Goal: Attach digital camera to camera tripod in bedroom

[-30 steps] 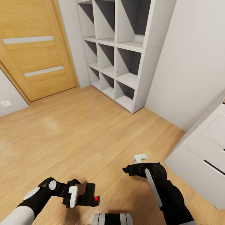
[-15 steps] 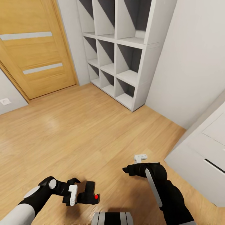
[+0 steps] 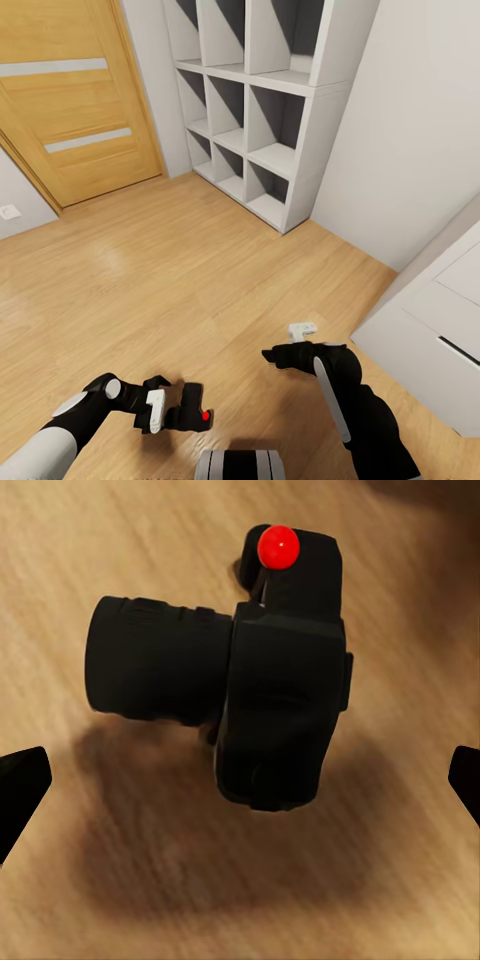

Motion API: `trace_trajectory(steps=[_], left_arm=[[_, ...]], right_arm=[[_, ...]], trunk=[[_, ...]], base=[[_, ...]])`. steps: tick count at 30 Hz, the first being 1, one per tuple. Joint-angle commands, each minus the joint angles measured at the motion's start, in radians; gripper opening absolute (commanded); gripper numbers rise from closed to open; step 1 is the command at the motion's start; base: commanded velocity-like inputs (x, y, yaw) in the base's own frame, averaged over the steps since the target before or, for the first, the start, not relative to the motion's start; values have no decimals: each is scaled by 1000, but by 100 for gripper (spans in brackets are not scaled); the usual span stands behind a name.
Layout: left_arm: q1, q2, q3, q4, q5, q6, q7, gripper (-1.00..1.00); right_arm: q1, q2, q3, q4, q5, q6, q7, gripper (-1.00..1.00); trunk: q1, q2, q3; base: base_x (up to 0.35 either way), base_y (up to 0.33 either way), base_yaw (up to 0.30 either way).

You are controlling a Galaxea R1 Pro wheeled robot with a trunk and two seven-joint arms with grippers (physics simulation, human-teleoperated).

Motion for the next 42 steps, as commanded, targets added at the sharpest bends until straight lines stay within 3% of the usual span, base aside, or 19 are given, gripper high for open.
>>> trace_trajectory(steps=[1, 8, 25, 36, 42], left_arm=[[-1, 1, -4, -1, -5, -5, 1, 100], [-3, 1, -4, 1, -5, -5, 3, 100], [-4, 0, -5, 2, -6, -6, 3, 100], [-55, -1, -4, 24, -62, -12, 1, 100], [-71, -1, -4, 42, -74, -18, 1, 100]], right_arm=[[1, 0, -1, -22, -2, 4, 0, 100], [7, 0, -6, -89, 0, 4, 0, 100], [8, 0, -7, -106, 1, 4, 0, 100], [8, 0, -4, -107, 0, 4, 0, 100], [8, 0, -2, -107, 0, 4, 0, 100]], trunk=[[0, 0, -2], [0, 0, -13], [0, 0, -39], [0, 0, -56], [0, 0, -65]], base=[[0, 0, 0], [0, 0, -27], [0, 0, -59], [0, 0, -67], [0, 0, -68]])
